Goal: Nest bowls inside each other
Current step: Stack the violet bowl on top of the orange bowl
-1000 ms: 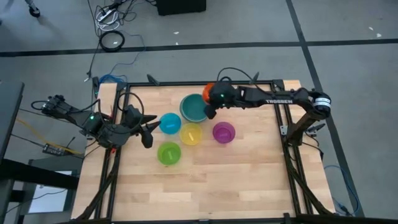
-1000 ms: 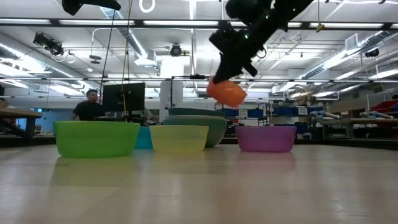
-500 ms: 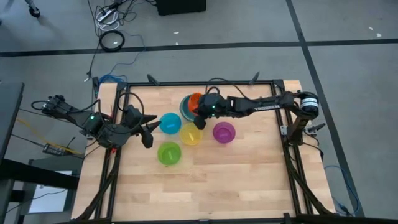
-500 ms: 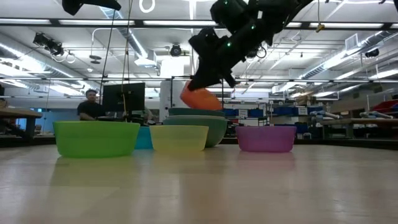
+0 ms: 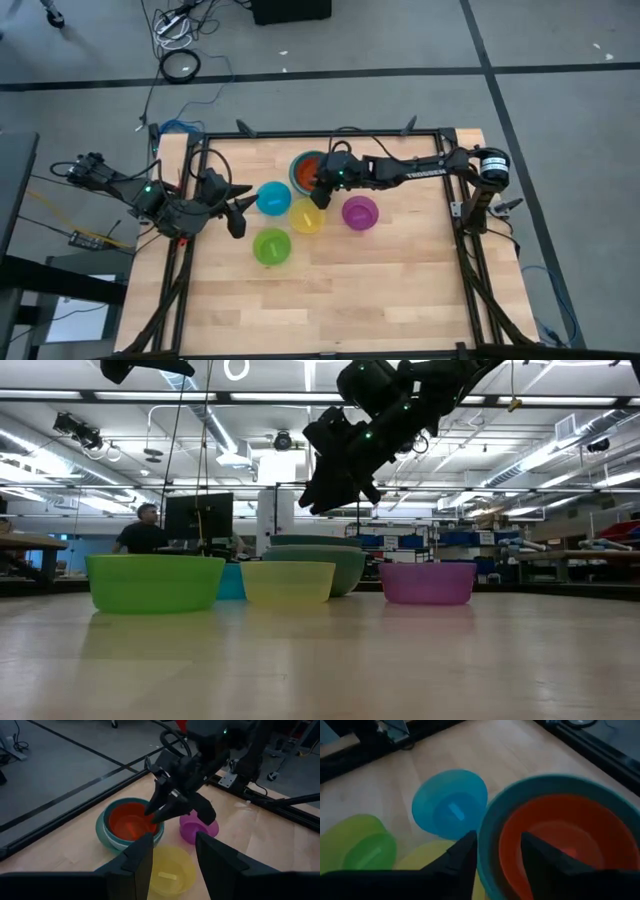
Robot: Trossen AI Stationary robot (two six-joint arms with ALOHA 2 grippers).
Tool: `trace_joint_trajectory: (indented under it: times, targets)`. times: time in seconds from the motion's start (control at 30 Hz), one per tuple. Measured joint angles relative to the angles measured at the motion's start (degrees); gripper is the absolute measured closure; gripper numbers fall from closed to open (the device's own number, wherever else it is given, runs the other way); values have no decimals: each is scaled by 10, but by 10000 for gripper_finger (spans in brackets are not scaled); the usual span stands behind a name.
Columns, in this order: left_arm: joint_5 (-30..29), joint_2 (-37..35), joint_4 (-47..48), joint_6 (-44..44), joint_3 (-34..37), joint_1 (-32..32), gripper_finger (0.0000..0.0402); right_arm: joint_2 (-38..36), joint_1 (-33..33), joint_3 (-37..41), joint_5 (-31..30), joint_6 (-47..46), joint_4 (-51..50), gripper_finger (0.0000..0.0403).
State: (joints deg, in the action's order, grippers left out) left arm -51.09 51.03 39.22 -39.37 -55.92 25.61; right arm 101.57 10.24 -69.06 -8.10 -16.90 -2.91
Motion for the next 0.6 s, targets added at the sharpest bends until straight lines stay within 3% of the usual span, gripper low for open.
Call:
trace_joint_trajectory:
  times: [0.13, 0.37, 0.5, 0.6]
  targets:
    - [2, 0, 0, -1, 0, 0, 245, -31, 0, 0, -7, 0, -87, 250]
    - [9, 0, 2, -5, 0, 0, 245, -108, -9, 0, -58, -23, -383, 252]
    - [-3, 0, 30, -44, 0, -1, 245, -123, 6, 1, -29, -60, -533, 248]
    - [-14, 0, 64, -79, 0, -1, 245, -123, 15, 11, 4, -69, -564, 240]
